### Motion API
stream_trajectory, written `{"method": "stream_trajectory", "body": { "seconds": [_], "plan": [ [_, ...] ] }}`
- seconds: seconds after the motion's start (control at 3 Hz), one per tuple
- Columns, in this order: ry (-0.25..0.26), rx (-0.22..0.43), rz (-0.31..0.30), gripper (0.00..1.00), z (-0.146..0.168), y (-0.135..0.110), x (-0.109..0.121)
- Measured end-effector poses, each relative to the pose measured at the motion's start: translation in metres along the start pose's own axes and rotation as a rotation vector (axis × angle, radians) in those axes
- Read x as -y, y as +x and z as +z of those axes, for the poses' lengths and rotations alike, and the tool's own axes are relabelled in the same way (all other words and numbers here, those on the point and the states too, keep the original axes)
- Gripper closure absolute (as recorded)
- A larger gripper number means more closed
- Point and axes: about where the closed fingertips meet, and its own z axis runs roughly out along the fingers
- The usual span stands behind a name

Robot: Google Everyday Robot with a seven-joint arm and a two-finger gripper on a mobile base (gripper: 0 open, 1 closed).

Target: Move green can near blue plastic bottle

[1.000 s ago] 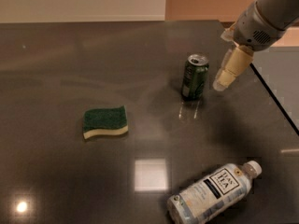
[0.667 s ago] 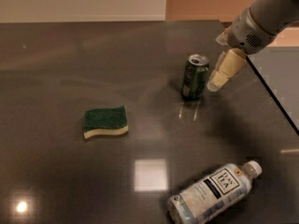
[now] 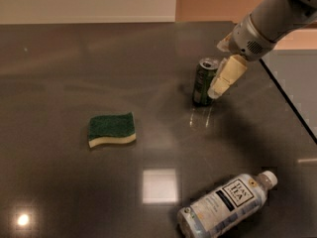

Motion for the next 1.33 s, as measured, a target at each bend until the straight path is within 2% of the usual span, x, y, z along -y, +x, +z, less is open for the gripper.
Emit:
{"method": "stream_trajectory", "body": {
  "seconds": [0.33,0.67,1.33],
  "plan": [
    [-0.005,0.001,-0.002,0.00,0.003,-0.001,0.000],
    [-0.011,-0.003,-0.009,0.18,0.010,-0.004,0.000],
    [-0.014,0.010,-0.011,0.64,0.012,-0.006,-0.003]
  ]
}}
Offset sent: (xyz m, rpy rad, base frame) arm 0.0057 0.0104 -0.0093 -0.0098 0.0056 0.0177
